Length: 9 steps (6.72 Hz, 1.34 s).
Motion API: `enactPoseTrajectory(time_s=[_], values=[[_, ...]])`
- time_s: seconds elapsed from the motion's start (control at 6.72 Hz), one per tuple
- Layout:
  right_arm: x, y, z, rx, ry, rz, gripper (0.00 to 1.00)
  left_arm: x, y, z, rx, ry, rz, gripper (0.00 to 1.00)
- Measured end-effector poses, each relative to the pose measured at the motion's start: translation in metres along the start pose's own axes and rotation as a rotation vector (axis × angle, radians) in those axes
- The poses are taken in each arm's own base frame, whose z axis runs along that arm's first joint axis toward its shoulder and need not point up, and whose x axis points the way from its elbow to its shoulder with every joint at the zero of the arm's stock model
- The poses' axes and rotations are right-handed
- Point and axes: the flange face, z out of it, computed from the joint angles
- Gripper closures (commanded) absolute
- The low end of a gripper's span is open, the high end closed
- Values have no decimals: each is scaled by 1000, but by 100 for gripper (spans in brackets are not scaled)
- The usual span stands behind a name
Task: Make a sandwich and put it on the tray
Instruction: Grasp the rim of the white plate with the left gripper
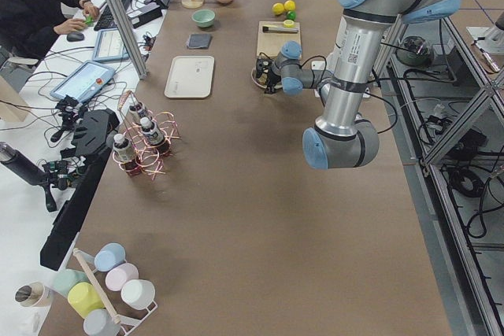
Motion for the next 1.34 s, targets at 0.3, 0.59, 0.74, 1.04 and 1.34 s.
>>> enactPoseTrajectory(time_s=[0.3, 0.59, 0.74, 1.04, 1.34], values=[[6, 0, -2, 3, 6, 11, 0, 4, 12, 3, -4, 1, 8, 85], [11, -1, -4, 9, 9, 22, 0, 4, 17, 4, -6, 0, 13, 100], [12, -1, -6, 12, 8, 26, 0, 5, 18, 5, -3, -2, 15, 100], [16, -3, -11, 21, 7, 34, 0, 11, 16, -1, -2, 14, 16, 100], [21, -5, -16, 30, 6, 41, 0, 13, -10, -19, -38, 48, 4, 100]])
